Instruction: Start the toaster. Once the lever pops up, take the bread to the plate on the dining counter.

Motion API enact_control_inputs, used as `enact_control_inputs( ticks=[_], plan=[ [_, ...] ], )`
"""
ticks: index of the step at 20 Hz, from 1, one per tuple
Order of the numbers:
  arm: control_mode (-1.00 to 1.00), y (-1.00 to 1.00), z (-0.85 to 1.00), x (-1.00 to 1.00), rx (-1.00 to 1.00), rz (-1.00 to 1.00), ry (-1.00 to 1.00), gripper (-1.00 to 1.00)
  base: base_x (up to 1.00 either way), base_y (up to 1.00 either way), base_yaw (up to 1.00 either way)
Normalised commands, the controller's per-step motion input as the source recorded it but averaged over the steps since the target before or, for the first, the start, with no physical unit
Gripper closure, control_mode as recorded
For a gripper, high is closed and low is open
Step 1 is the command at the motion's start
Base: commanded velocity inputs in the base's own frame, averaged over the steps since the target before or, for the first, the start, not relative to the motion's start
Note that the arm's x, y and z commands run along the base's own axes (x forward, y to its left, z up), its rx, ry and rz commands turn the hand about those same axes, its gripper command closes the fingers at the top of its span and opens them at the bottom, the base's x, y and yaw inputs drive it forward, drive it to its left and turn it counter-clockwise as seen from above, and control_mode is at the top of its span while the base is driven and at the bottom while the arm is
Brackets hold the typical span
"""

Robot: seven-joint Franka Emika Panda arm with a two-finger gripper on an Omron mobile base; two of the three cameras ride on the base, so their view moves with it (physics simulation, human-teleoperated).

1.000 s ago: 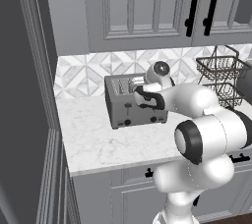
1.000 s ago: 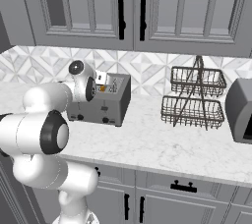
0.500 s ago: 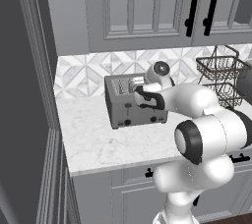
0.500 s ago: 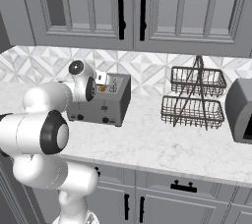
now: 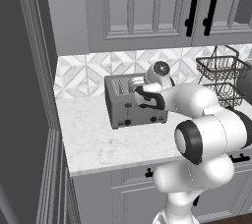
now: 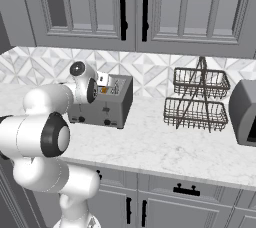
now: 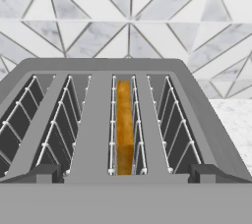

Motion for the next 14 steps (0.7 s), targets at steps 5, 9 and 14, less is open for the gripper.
enact_control_inputs(
  ticks=[5, 9, 14],
  plan=[
    [-1.0, 0.0, 0.0, 0.0, 0.0, 0.0, 0.0, -1.0, 0.0, 0.0, 0.0],
    [-1.0, 0.0, 0.0, 0.0, 0.0, 0.0, 0.0, -1.0, 0.0, 0.0, 0.0],
    [-1.0, 0.0, 0.0, 0.0, 0.0, 0.0, 0.0, -1.0, 0.0, 0.0, 0.0]
  ],
)
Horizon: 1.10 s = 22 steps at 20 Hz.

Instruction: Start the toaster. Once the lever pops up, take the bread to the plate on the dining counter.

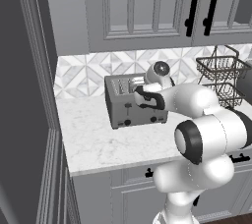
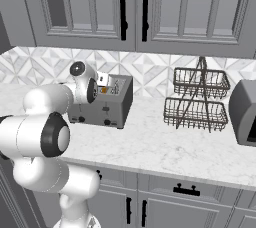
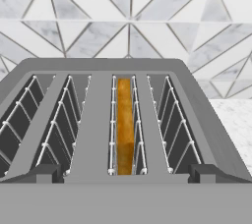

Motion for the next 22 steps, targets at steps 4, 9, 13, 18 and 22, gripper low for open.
enact_control_inputs(
  ticks=[4, 9, 13, 18, 22],
  plan=[
    [-1.0, 0.0, 0.0, 0.0, 0.0, 0.0, 0.0, -1.0, 0.0, 0.0, 0.0],
    [-1.0, 0.0, 0.0, 0.0, 0.0, 0.0, 0.0, -1.0, 0.0, 0.0, 0.0],
    [-1.0, 0.0, 0.0, 0.0, 0.0, 0.0, 0.0, -1.0, 0.0, 0.0, 0.0],
    [-1.0, 0.0, 0.0, 0.0, 0.0, 0.0, 0.0, -1.0, 0.0, 0.0, 0.0],
    [-1.0, 0.0, 0.0, 0.0, 0.0, 0.0, 0.0, -1.0, 0.0, 0.0, 0.0]
  ],
)
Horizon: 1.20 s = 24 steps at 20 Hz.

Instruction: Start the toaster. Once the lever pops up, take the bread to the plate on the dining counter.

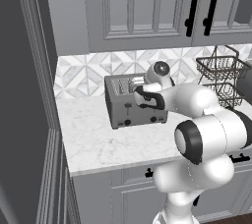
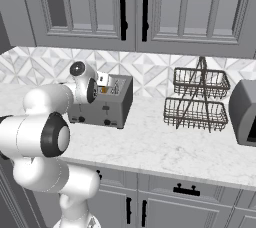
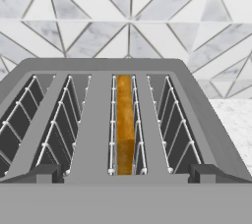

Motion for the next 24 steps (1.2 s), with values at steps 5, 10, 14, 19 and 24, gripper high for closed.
enact_control_inputs(
  ticks=[5, 10, 14, 19, 24],
  plan=[
    [-1.0, 0.0, 0.0, 0.0, 0.0, 0.0, 0.0, -1.0, 0.0, 0.0, 0.0],
    [-1.0, 0.0, 0.0, 0.0, 0.0, 0.0, 0.0, -1.0, 0.0, 0.0, 0.0],
    [-1.0, 0.0, 0.0, 0.0, 0.0, 0.0, 0.0, -1.0, 0.0, 0.0, 0.0],
    [-1.0, 0.0, 0.0, 0.0, 0.0, 0.0, 0.0, -1.0, 0.0, 0.0, 0.0],
    [-1.0, 0.0, 0.0, 0.0, 0.0, 0.0, 0.0, -1.0, 0.0, 0.0, 0.0]
  ],
)
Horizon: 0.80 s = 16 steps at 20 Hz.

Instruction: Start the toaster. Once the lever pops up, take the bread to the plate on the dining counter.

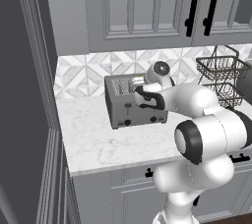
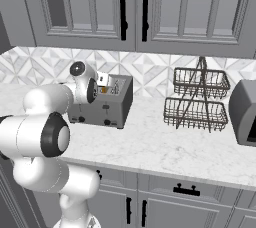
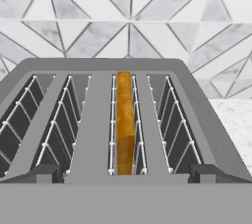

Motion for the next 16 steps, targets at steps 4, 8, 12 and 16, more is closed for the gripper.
enact_control_inputs(
  ticks=[4, 8, 12, 16],
  plan=[
    [-1.0, 0.0, 0.0, 0.0, 0.0, 0.0, 0.0, -1.0, 0.0, 0.0, 0.0],
    [-1.0, 0.0, 0.0, 0.0, 0.0, 0.0, 0.0, -1.0, 0.0, 0.0, 0.0],
    [-1.0, 0.0, 0.0, 0.0, 0.0, 0.0, 0.0, -1.0, 0.0, 0.0, 0.0],
    [-1.0, 0.0, 0.0, 0.0, 0.0, 0.0, 0.0, -1.0, 0.0, 0.0, 0.0]
  ],
)
